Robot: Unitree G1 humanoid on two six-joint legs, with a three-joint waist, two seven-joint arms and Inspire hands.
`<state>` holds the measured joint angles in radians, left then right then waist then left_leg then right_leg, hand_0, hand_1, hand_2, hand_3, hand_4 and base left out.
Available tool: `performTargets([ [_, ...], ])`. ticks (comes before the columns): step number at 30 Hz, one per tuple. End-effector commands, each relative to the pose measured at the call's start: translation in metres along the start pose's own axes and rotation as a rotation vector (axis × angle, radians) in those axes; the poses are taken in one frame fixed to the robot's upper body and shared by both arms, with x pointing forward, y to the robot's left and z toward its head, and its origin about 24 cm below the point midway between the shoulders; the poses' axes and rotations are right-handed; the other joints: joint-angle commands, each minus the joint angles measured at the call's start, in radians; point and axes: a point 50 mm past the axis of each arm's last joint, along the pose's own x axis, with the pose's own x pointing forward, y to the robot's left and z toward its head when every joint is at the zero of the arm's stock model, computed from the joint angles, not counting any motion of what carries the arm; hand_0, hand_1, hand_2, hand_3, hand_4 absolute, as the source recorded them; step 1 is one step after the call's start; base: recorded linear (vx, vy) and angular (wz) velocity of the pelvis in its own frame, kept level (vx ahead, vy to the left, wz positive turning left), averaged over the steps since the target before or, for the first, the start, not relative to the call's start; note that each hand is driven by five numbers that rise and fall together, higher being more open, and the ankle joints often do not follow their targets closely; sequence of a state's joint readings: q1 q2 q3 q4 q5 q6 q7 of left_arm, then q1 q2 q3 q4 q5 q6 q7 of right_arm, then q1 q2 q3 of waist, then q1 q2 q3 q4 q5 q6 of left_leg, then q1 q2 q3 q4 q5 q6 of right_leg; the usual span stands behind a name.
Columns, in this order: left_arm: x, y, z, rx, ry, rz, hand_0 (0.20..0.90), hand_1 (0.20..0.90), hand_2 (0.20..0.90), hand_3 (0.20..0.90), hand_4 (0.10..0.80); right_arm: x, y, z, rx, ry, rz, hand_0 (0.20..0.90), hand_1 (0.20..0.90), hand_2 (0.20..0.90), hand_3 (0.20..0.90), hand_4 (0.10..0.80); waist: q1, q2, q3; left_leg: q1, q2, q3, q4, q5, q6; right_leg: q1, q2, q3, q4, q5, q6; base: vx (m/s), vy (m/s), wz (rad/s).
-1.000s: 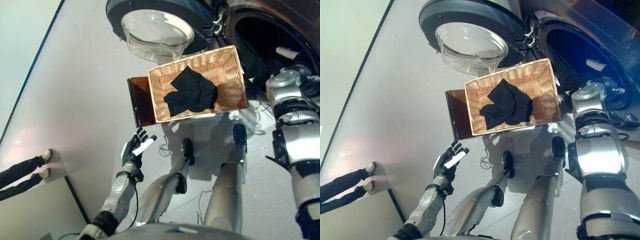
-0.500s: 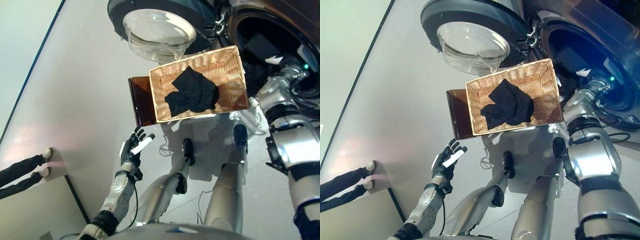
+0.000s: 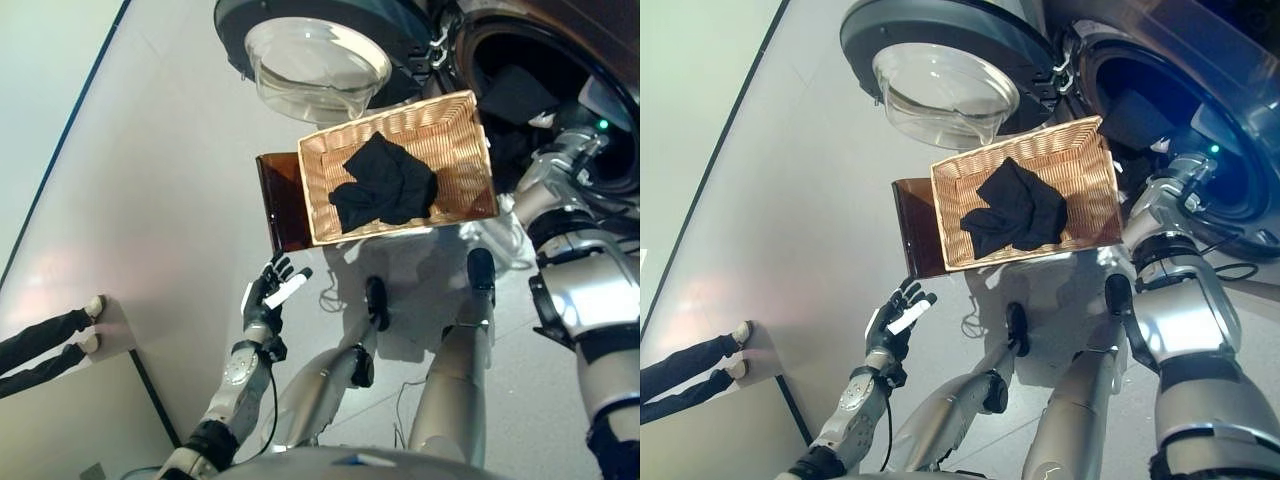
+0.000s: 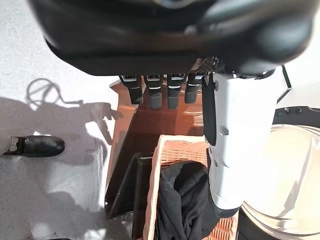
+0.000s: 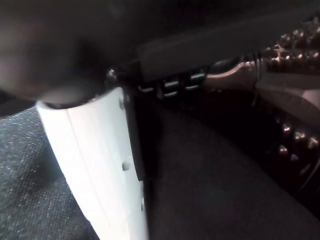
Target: Pick up the clothes and place them into the washing machine
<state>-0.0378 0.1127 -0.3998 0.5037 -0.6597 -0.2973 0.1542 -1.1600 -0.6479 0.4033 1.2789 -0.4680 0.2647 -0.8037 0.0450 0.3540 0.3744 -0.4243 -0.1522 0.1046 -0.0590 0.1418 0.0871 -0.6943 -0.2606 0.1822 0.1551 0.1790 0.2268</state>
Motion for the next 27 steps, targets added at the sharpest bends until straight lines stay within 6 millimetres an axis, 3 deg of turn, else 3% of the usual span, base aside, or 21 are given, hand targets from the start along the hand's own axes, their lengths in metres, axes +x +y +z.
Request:
performTargets([
  [1,0.001,0.017,0.016,0.01,-0.109,0.053,0.9,0.9,0.9,0.9,0.8,0.007,-0.014,0.012,-0.129,-0.166,-0.126,0.9,0.9,0.9,0.9,0.8,0.042,-0.014,-0.061,-0.102,0.058,-0.013,0.095,-0.04,-0.149,0.0,0.069,0.018,0.025,-0.1,-0.098,0.0,0.0,0.0],
  [9,-0.001,0.019,0.014,0.026,-0.097,0.047,0.9,0.9,0.9,0.9,0.8,0.02,-0.029,0.002,-0.297,-0.181,-0.19,0.9,0.9,0.9,0.9,0.8,0.043,-0.009,-0.062,-0.103,0.059,-0.016,0.094,-0.037,-0.15,-0.002,0.07,0.018,0.028,-0.101,-0.098,0.0,0.0,0.0],
  [15,-0.002,0.021,0.013,0.031,-0.092,0.046,0.9,0.9,0.9,0.9,0.8,0.035,-0.047,-0.011,-0.281,-0.1,-0.234,0.9,0.9,0.9,0.9,0.8,0.045,-0.008,-0.066,-0.104,0.059,-0.018,0.093,-0.034,-0.15,-0.002,0.069,0.014,0.027,-0.102,-0.098,0.0,0.0,0.0],
  [17,-0.002,0.022,0.012,0.02,-0.085,0.055,0.9,0.9,0.9,0.9,0.8,0.041,-0.053,-0.023,-0.187,0.017,-0.227,0.9,0.9,0.9,0.9,0.8,0.043,-0.01,-0.066,-0.104,0.058,-0.02,0.093,-0.035,-0.15,-0.001,0.068,0.015,0.028,-0.101,-0.098,0.0,0.0,0.0],
  [20,-0.003,0.024,0.01,0.022,-0.076,0.062,0.9,0.9,0.9,0.9,0.8,0.047,-0.061,-0.027,-0.132,0.051,-0.25,0.9,0.9,0.9,0.9,0.8,0.045,-0.015,-0.07,-0.103,0.059,-0.021,0.093,-0.035,-0.149,0.001,0.068,0.014,0.026,-0.101,-0.099,0.0,0.0,0.0],
  [25,-0.007,0.028,0.009,0.036,-0.069,0.053,0.9,0.9,0.9,0.9,0.8,0.056,-0.074,-0.043,-0.341,-0.017,-0.258,0.9,0.9,0.9,0.9,0.8,0.041,-0.023,-0.066,-0.102,0.061,-0.021,0.092,-0.035,-0.152,0.003,0.068,0.01,0.025,-0.098,-0.098,0.0,0.0,0.0],
  [27,-0.008,0.028,0.007,0.039,-0.063,0.052,0.9,0.9,0.9,0.9,0.8,0.06,-0.082,-0.05,-0.347,0.004,-0.288,0.9,0.9,0.9,0.9,0.8,0.041,-0.025,-0.067,-0.101,0.061,-0.021,0.091,-0.033,-0.153,0.006,0.068,0.008,0.024,-0.097,-0.097,0.0,0.0,0.0],
])
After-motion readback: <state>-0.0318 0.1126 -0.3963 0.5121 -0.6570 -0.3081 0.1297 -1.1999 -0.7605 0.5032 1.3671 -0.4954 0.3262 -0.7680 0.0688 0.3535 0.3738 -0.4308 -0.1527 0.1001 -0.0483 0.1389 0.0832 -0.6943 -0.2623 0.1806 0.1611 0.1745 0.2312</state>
